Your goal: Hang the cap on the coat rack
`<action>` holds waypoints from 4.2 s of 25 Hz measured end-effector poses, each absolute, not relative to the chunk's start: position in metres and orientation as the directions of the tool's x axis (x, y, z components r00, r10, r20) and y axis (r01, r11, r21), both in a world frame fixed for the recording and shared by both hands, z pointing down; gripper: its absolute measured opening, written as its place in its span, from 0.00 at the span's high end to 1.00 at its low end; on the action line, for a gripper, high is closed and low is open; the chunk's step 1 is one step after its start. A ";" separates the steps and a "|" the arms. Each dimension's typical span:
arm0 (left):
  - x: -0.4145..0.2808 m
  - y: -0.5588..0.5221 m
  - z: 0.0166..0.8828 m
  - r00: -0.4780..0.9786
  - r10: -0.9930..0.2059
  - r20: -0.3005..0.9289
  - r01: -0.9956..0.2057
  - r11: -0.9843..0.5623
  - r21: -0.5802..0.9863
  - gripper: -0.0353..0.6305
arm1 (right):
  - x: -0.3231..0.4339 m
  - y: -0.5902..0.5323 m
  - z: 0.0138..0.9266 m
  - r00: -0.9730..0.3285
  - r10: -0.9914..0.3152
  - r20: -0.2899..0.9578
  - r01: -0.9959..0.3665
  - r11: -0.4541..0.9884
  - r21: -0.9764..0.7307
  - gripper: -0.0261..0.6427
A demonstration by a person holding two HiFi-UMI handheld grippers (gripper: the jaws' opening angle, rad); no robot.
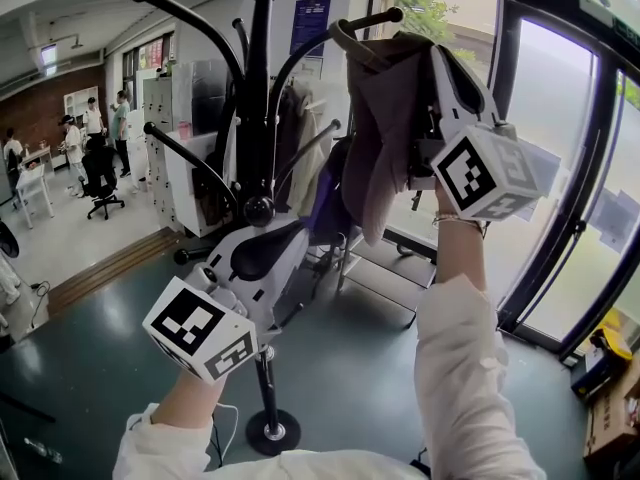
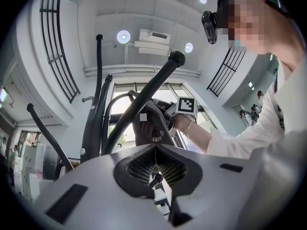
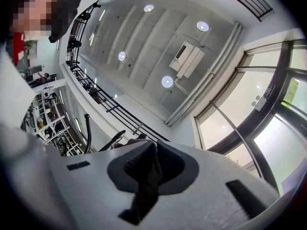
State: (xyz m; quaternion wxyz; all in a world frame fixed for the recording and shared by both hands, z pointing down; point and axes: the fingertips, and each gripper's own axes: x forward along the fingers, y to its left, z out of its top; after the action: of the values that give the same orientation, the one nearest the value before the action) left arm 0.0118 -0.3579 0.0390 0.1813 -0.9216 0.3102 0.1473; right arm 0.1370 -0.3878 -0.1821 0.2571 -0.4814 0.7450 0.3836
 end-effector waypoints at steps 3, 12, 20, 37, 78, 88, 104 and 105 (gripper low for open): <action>0.009 -0.358 0.040 0.762 -0.525 -0.380 -0.629 -0.739 -0.241 0.92 | 0.126 -0.388 -0.178 -0.422 -0.515 -0.746 -0.906 0.240 0.347 0.93; 0.000 -0.366 0.051 0.750 -0.541 -0.381 -0.642 -0.733 -0.223 0.92 | 0.111 -0.403 -0.155 -0.434 -0.528 -0.730 -0.901 0.257 0.350 0.93; -0.003 -0.369 0.050 0.741 -0.554 -0.381 -0.652 -0.729 -0.209 0.92 | 0.088 -0.412 -0.144 -0.481 -0.539 -0.691 -0.874 0.240 0.422 0.93; -0.007 -0.367 0.068 0.731 -0.563 -0.386 -0.658 -0.730 -0.182 0.92 | 0.075 -0.397 -0.111 -0.501 -0.543 -0.674 -0.860 0.225 0.458 0.93; -0.005 -0.329 0.148 0.687 -0.620 -0.379 -0.698 -0.708 -0.107 0.92 | 0.056 -0.342 0.102 -0.628 -0.606 -0.488 -0.778 0.479 0.406 0.90; 0.001 -0.323 0.190 0.710 -0.642 -0.289 -0.683 -0.728 -0.061 0.92 | 0.042 -0.334 0.157 -0.662 -0.634 -0.399 -0.750 0.561 0.352 0.90; -0.020 -0.312 0.260 0.707 -0.672 -0.219 -0.687 -0.727 0.011 0.92 | 0.011 -0.330 0.256 -0.718 -0.667 -0.201 -0.694 0.660 0.290 0.90; -0.021 -0.311 0.264 0.708 -0.671 -0.218 -0.685 -0.728 0.019 0.92 | 0.010 -0.330 0.260 -0.716 -0.671 -0.191 -0.695 0.662 0.281 0.90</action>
State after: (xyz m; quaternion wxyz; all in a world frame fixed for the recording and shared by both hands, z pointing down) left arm -0.0209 -0.3113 0.2636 0.0318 -0.9237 0.3671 0.1052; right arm 0.0103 -0.3302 0.2599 0.0353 -0.3749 0.9109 0.1688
